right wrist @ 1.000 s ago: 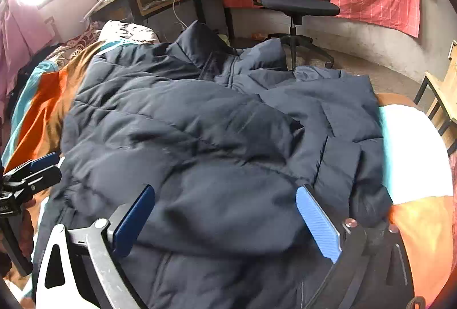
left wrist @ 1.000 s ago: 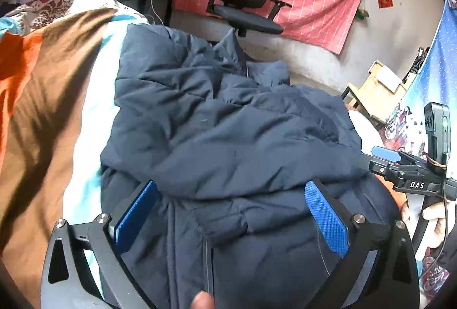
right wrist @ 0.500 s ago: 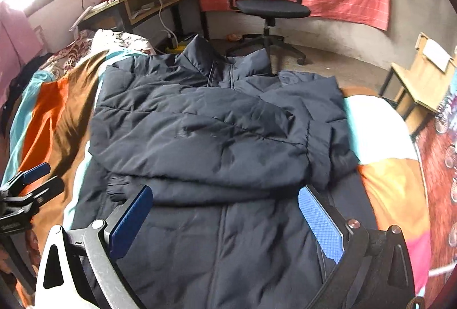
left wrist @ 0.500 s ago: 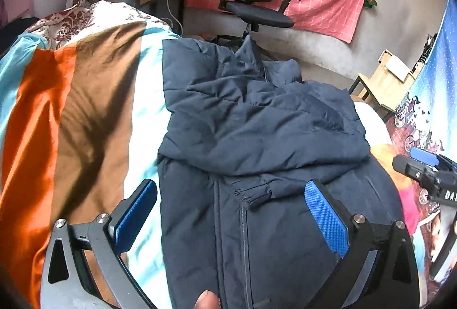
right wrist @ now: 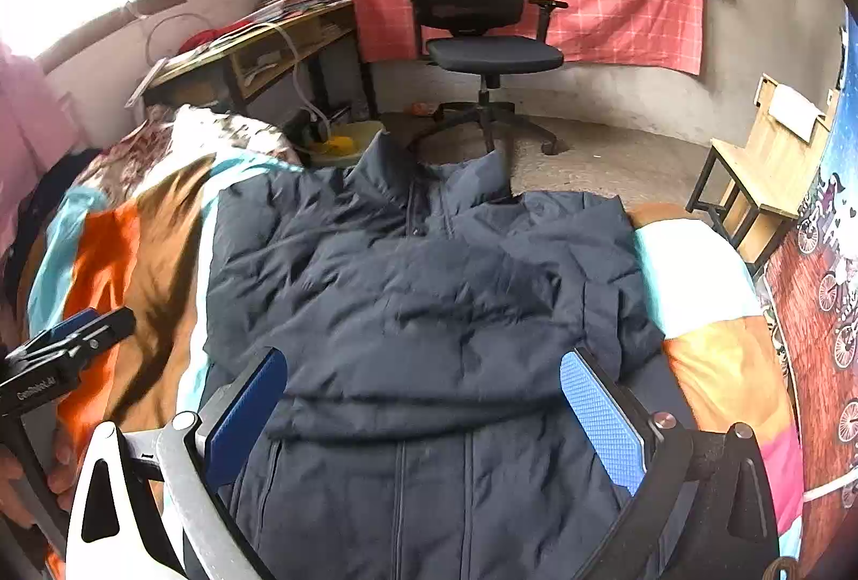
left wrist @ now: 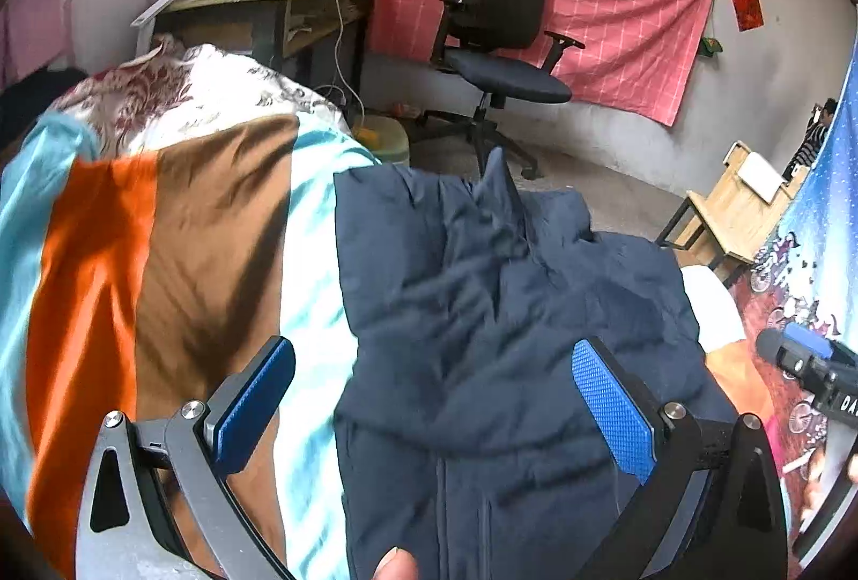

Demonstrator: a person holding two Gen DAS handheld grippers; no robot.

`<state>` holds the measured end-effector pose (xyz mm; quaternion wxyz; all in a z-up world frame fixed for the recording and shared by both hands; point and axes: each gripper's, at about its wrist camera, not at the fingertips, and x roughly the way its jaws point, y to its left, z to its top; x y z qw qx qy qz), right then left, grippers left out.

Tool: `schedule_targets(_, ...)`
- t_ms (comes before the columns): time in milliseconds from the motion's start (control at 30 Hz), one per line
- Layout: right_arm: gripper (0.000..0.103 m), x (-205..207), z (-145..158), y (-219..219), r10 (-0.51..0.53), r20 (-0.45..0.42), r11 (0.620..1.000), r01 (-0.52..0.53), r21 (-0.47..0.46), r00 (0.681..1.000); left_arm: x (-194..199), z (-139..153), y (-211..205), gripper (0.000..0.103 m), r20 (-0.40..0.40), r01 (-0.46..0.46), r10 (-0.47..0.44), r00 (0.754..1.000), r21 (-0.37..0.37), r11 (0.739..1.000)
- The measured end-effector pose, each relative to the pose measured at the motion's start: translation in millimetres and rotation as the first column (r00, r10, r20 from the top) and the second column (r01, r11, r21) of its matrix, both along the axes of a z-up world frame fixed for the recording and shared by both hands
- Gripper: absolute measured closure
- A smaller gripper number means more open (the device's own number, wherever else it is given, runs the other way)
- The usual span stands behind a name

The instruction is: Fold large clothes

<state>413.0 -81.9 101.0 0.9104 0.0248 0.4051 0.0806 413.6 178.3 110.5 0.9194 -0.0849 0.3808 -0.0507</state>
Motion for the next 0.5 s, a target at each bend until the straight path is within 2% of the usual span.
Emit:
schedule_targets(100,0.000,26.1,0.9,-7.7,-0.012,0.010,1.000,0.012,-0.002,1.000,25.9,-0.9,1.8,0.002,0.012,-0.021,0.021,1.000,0.008,1.000)
schedule_targets(233,0.000,80.2,-11.2,-25.0,-0.009,0.006,1.000,0.009,0.026,1.000,73.8,-8.4,-5.5,0.002,0.030,-0.036,0.035,0.999,0.037,0.999)
schedule_targets(333,0.000,123.1,-29.1,-36.2,0.008,0.005,0.999,-0.008,0.043,1.000,117.6,-20.3,-14.6,0.002,0.048,-0.056,0.056,0.997,-0.007,0.998)
schedule_targets(500,0.000,207.0,-67.6,-51.8,0.046,-0.007,0.998,-0.046,0.031,0.999,198.5,-45.5,-37.6,0.002,-0.005,-0.103,0.103,0.995,-0.046,0.994)
